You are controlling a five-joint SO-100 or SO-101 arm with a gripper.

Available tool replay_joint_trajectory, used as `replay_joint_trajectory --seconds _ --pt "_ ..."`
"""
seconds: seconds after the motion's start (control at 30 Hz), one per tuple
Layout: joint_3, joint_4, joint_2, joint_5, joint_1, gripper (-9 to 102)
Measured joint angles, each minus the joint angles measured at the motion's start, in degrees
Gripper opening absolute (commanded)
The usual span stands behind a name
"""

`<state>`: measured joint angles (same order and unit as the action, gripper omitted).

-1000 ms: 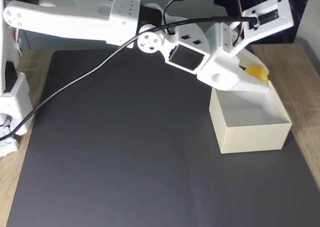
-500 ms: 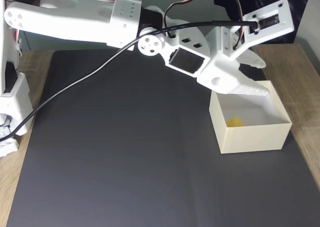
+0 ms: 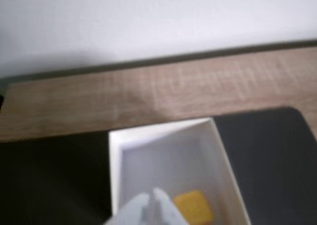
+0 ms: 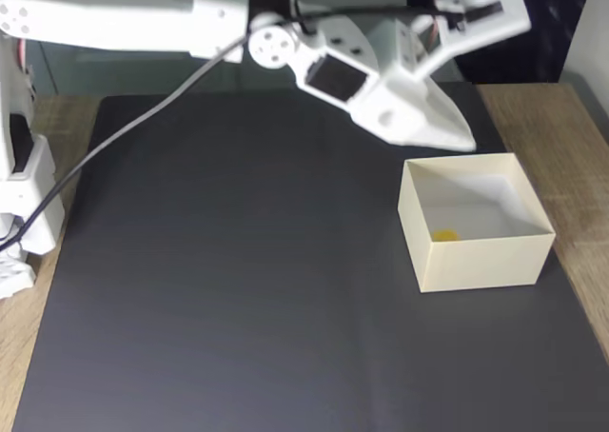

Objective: Grasp a cube block and put it in the white box.

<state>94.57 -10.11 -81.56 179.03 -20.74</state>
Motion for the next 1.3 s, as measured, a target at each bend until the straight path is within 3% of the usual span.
replay_joint_trajectory --seconds 0.73,1.3 --pt "50.8 -3.96 -57.22 -0.53 6.33 0" --pt "76.46 -19.69 -97.47 -0.53 5.8 0"
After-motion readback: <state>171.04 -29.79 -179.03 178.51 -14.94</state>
